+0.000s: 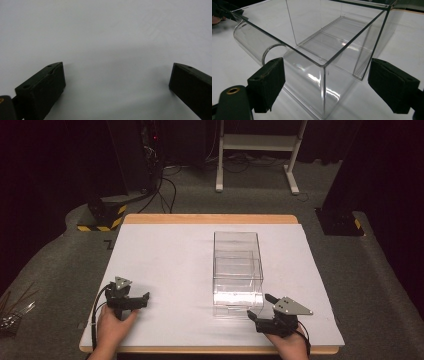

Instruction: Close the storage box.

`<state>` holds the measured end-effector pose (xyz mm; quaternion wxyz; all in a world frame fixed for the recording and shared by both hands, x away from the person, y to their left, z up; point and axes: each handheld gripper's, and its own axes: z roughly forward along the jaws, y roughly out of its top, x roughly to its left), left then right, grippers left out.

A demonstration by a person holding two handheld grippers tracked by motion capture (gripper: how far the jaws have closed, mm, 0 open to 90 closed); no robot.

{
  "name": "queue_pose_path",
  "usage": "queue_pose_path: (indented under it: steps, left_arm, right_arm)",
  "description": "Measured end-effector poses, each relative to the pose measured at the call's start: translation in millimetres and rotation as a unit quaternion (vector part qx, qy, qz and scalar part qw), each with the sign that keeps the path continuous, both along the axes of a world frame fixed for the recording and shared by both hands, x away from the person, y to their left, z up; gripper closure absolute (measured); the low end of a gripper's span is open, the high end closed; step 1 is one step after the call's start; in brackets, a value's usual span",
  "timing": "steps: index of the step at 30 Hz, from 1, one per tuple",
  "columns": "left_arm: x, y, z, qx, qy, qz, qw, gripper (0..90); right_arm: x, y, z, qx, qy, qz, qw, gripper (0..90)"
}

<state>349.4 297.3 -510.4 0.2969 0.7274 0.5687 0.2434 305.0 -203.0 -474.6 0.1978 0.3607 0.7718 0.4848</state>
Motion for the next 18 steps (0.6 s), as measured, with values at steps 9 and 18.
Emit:
queue_pose_path:
  steps: [9,18]
  left_arm:
    - [0.0,0.0,0.0,0.001,0.0,0.0,1.0,0.8]
    - [0.0,0.0,0.0,0.0,0.0,0.0,1.0,0.8]
  right_arm:
    - [8.1,-0.3,-0.3,0.003,0.002,-0.008,1.0,14.5]
    - [16.5,0.4,-0.1,0.001,0.0,-0.011,0.9999,14.3]
